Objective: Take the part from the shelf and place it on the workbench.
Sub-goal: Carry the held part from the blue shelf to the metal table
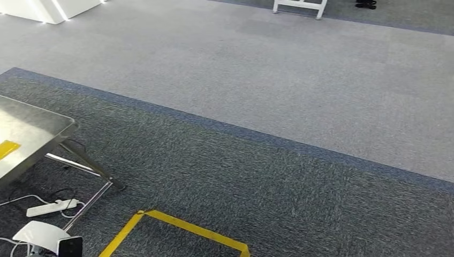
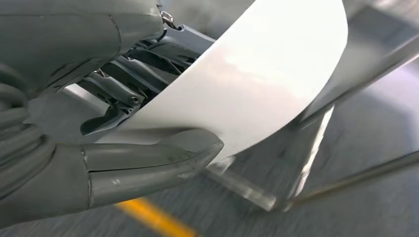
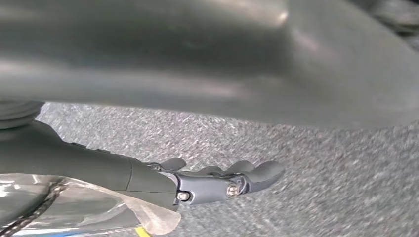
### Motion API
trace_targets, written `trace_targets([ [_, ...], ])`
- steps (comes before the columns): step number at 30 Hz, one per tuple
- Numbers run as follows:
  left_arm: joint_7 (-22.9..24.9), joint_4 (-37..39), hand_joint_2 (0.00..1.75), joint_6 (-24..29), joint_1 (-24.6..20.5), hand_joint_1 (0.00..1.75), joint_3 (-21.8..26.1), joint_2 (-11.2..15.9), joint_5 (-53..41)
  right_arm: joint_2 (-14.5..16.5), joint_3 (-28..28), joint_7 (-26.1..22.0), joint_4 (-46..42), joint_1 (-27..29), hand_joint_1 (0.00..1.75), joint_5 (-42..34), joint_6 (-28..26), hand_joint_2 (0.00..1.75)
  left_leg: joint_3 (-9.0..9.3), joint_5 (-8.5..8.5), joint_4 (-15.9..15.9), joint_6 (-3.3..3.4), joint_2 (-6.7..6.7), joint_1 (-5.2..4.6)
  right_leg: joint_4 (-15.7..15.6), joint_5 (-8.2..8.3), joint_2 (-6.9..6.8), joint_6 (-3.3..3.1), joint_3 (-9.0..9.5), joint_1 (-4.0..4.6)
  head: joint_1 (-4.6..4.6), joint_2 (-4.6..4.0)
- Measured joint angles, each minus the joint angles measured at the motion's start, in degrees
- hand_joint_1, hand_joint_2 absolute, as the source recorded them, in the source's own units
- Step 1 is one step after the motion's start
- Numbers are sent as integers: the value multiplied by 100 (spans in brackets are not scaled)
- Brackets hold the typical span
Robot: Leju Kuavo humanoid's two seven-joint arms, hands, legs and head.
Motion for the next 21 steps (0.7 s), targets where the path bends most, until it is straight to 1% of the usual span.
trace_targets([
  [1, 0, -236, 175, 40, 46, 175, -27, -52, -254, -7, 0, 1, 0, 16, 0, 1, 5, 0, 4, -4, 2, 12, -92, -7, 348, -84, 47, 0, -226, 2, 0, 0],
  [2, 0, -477, 175, 54, 101, 175, -34, -112, -506, -12, 0, 0, 0, 30, 0, 1, 8, 0, 15, -13, 3, 17, -184, -13, 528, -57, 71, -5, -385, 5, -1, 0],
  [3, 0, -728, 175, 62, 162, 175, -33, -166, -721, -15, 0, -1, 0, 38, 0, 2, 9, 0, 34, -24, 5, 16, -271, -17, 478, 94, 88, -13, -438, 8, 0, 0],
  [4, 0, -1000, 175, 66, 224, 175, -33, -212, -903, -19, 0, -2, 0, 41, 0, 3, 12, 0, 59, -39, 6, 8, -351, -17, 215, 336, 115, -27, -384, 8, 0, 0],
  [5, 0, -1277, 175, 69, 284, 175, -32, -244, -1032, -25, 0, -4, 0, 41, 0, 4, 15, 0, 83, -57, 7, -7, -421, -14, -175, 599, 197, -40, -258, 4, 1, 0],
  [6, 0, -1560, 175, 72, 339, 175, -31, -267, -1136, -32, 1, -7, 0, 44, 0, 8, 21, 0, 94, -80, 21, -32, -486, -20, -560, 780, 312, -54, -111, -8, 3, 0],
  [7, 0, -1856, 175, 74, 396, 175, -34, -288, -1227, -39, 1, -9, 0, 45, 0, 15, 27, 0, 93, -95, 33, -61, -546, -21, -832, 880, 408, -66, 9, -16, 2, 0],
  [8, 0, -2179, 175, 76, 459, 175, -40, -304, -1322, -45, 2, -12, 0, 47, 0, 22, 33, 0, 81, -103, 42, -93, -600, -18, -977, 903, 475, -78, 80, -18, 3, 0],
  [9, 0, -2509, 175, 77, 533, 175, -54, -321, -1424, -48, 3, -14, 0, 47, 0, 31, 43, 0, 63, -105, 50, -123, -655, -13, -1016, 879, 474, -95, 114, -11, 2, 0],
  [10, 0, -2844, 175, 78, 612, 175, -73, -337, -1528, -49, 5, -16, 0, 44, 0, 40, 54, 0, 50, -106, 49, -150, -705, 1, -1020, 882, 421, -119, 128, -7, -1, 0],
  [11, 0, -3159, 175, 78, 689, 175, -96, -347, -1621, -50, 11, -18, 0, 41, 0, 48, 67, 0, 40, -127, 74, -175, -689, 7, -1034, 884, 364, -149, 140, -8, -1, 0],
  [12, 0, -3435, 175, 80, 751, 175, -123, -354, -1695, -50, 18, -19, 0, 38, 0, 55, 77, 0, 2, -199, 167, -202, -602, 4, -1050, 883, 303, -182, 155, -15, -16, 0],
  [13, 0, -3678, 175, 81, 796, 175, -149, -359, -1756, -50, 28, -19, 0, 39, 0, 61, 85, 0, -80, -325, 361, -230, -468, 0, -1066, 880, 233, -214, 172, -25, -28, 0],
  [14, 0, -3888, 175, 82, 827, 175, -176, -361, -1805, -50, 36, -19, 0, 44, 0, 63, 91, 0, -223, -498, 676, -258, -304, -1, -1071, 867, 154, -240, 188, -23, -40, 0],
  [15, 1, -4063, 175, 82, 850, 175, -200, -362, -1838, -50, 41, -19, 0, 50, 0, 64, 93, 0, -411, -683, 1064, -285, -186, 6, -1071, 850, 73, -258, 200, -21, -51, 0],
  [16, 1, -4203, 175, 82, 874, 175, -220, -362, -1857, -50, 44, -17, 0, 56, 0, 64, 95, 0, -587, -816, 1418, -306, -125, 21, -1071, 833, -11, -265, 211, -19, -49, 0],
  [17, 2, -4323, 175, 81, 903, 175, -236, -362, -1879, -50, 45, -17, 0, 57, 0, 65, 96, 0, -699, -855, 1638, -323, -94, 36, -1070, 817, -88, -267, 224, -18, -50, 0],
  [18, 2, -4435, 175, 81, 935, 175, -245, -362, -1927, -50, 47, -17, 0, 54, 0, 69, 98, 0, -711, -781, 1646, -333, -76, 50, -1070, 800, -158, -263, 241, -18, -51, 0],
  [19, 2, -4570, 175, 79, 964, 175, -249, -362, -2018, -50, 51, -17, 0, 51, 0, 76, 103, 0, -609, -605, 1428, -333, -47, 60, -1070, 782, -223, -255, 266, -18, -52, 0],
  [20, 2, -4733, 175, 78, 982, 175, -250, -362, -2147, -50, 59, -11, 0, 48, 0, 86, 108, 0, -430, -380, 1058, -324, 26, 62, -1070, 762, -288, -244, 297, -17, -51, 0],
  [21, 2, -4920, 175, 77, 985, 175, -249, -362, -2297, -50, 70, 2, 0, 43, 0, 97, 113, 0, -242, -218, 666, -312, 154, 41, -1069, 738, -353, -225, 329, -8, -51, 0],
])
